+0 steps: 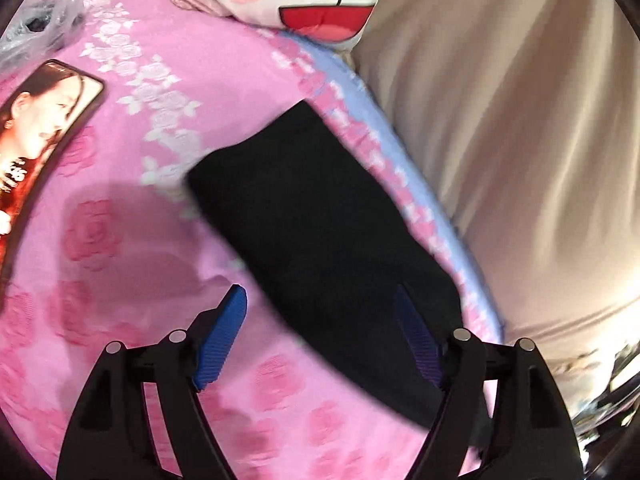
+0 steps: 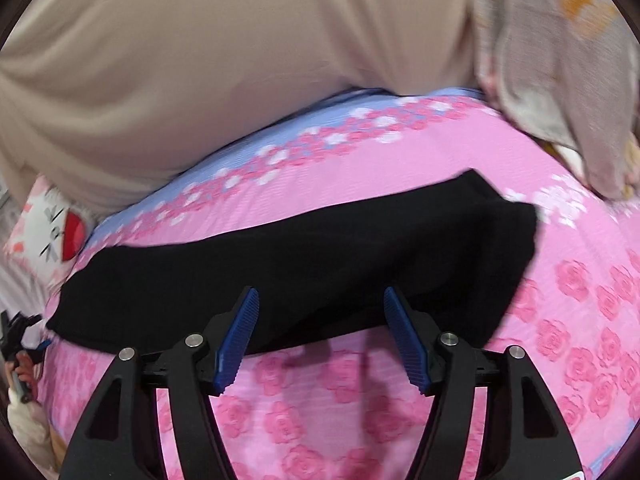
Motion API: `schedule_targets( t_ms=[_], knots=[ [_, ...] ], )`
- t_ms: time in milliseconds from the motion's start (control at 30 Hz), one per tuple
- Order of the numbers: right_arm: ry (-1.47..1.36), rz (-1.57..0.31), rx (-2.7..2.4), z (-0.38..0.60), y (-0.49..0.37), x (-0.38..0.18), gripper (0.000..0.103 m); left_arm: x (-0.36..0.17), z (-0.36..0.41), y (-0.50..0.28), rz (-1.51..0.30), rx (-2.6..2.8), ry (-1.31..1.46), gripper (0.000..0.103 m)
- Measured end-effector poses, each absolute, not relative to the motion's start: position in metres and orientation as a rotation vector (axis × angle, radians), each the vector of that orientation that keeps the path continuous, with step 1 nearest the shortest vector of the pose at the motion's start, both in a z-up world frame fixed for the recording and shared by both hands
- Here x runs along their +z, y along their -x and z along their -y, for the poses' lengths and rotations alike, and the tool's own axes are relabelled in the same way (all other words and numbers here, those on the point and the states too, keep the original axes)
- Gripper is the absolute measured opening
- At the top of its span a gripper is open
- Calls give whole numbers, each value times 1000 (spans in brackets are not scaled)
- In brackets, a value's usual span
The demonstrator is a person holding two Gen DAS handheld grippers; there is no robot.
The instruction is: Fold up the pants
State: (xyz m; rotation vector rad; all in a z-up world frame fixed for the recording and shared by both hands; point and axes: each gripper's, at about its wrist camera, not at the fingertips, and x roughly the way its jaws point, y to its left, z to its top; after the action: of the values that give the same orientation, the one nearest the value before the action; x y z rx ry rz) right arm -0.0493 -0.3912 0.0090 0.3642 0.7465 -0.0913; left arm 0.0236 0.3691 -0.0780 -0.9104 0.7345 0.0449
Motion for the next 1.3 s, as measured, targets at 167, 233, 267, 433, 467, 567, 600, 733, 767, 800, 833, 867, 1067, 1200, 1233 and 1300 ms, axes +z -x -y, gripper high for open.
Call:
schedule_targets(
  t_ms=[167, 233, 267, 433, 467, 567, 600, 733, 767, 800, 833, 867, 1067, 1200, 1233, 1300],
  knots=[
    [-501, -720, -172, 439, 69, 9, 64, -45, -308, -31, -649, 108, 742, 92],
    [-507, -723, -199, 451, 69, 9, 64, -37, -284, -27, -621, 121, 669, 94],
    [-507, -721, -216, 458, 67, 10, 64, -33, -262, -27, -609, 132, 615, 94],
    [-711, -760, -193, 484, 66, -1, 75, -50, -189, -34, -682, 76, 510, 97],
    [-781, -766, -149, 486, 68, -7, 75, -55, -181, -32, -701, 58, 512, 97],
    [-862, -795, -149, 490, 59, -23, 65, -70, -157, -29, -730, 40, 471, 97],
    [-825, -791, -157, 491, 52, -22, 16, -72, -151, -29, -733, 42, 452, 97],
    [-678, -677, -63, 479, 25, 26, 7, -78, -133, -35, -702, 73, 341, 97],
    [-595, -572, 4, 470, 29, 57, 7, -81, -128, -33, -689, 67, 319, 97],
    [-523, -500, 36, 463, 34, 75, 7, -84, -128, -30, -683, 73, 309, 97],
    [-441, -438, 55, 457, 40, 89, 14, -87, -127, -26, -679, 77, 305, 97],
    [-348, -425, 28, 455, 43, 92, 23, -91, -127, -24, -681, 71, 311, 97],
    [-274, -794, -344, 502, 70, -8, 60, -94, -139, -25, -680, 59, 373, 97],
    [-502, -688, -253, 514, 100, -1, 60, -99, -140, -33, -712, 59, 388, 97],
    [-528, -676, -222, 515, 98, 3, 60, -100, -139, -34, -716, 57, 384, 97],
    [-544, -676, -188, 516, 80, 9, 60, -100, -136, -35, -716, 53, 372, 97]
  ],
)
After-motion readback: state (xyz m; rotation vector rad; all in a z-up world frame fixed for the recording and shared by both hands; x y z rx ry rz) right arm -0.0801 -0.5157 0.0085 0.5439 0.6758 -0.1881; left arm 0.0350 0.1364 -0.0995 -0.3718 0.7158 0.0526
